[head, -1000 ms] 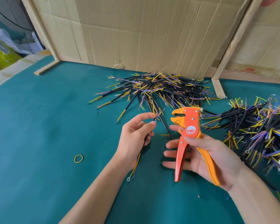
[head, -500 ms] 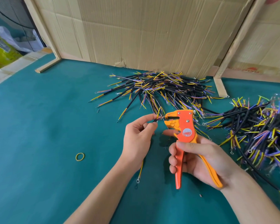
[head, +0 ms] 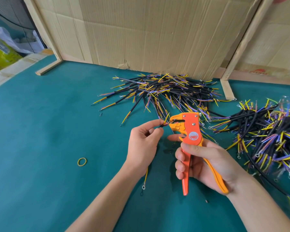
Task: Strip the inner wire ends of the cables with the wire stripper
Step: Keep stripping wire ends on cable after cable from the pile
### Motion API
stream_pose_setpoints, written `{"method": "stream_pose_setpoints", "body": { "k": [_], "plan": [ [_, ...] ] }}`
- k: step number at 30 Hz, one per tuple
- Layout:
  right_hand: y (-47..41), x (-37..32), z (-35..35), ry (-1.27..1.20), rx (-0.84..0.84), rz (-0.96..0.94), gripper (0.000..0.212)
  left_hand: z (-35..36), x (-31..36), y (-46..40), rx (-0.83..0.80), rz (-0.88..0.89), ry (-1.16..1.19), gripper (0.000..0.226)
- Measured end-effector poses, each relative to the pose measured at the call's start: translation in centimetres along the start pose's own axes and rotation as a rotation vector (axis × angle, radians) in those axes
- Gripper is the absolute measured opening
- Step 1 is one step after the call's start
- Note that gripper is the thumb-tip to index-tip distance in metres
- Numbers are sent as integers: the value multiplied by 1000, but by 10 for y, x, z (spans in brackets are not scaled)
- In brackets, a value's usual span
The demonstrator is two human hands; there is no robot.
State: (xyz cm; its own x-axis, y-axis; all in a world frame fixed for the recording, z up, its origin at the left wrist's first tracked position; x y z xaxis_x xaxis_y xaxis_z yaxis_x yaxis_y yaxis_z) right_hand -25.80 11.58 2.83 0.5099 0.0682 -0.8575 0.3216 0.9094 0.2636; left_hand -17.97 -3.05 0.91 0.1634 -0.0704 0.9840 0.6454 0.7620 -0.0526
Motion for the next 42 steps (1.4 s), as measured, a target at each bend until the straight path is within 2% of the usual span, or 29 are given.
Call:
{"method": "stream_pose_setpoints", "body": {
  "k": [15, 19, 22, 26, 33, 39, 42],
  "plan": [
    [0, 1, 1, 37, 58, -28, 33, 0, 5, 0, -24, -47, 36, 24],
    [-2, 1, 3, 29, 99, -57, 38, 1, 5, -1, -53, -78, 88, 26],
    [-5, 2, 2, 8, 185, -76, 44, 2, 5, 1, -89, -85, 96, 25],
    [-2, -1, 1, -65, 134, -89, 44, -3, 4, -1, -50, -117, 147, 18],
    [0, -6, -10, -179, 169, -88, 36, -4, 2, -2, -38, -122, 153, 17],
    [-1, -5, -12, -166, 148, -65, 59, -7, 8, 6, -48, -102, 152, 11],
    [-1, -3, -14, -104, 137, -61, 57, -3, 18, 14, -91, -67, 103, 10]
  ]
}}
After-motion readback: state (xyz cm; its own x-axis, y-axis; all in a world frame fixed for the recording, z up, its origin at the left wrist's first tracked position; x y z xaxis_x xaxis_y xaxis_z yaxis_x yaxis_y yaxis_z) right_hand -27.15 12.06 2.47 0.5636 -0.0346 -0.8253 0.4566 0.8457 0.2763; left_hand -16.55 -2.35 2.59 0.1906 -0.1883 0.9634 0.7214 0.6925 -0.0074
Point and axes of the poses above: each hand's wrist, its own y-axis away from the middle knuckle, its own z-axis out of the palm, x = y × z, the point moved 3 cm from there along -y, towards the middle knuckle, and after that the axes turned 7 degrees about y, right-handed, at the moved point
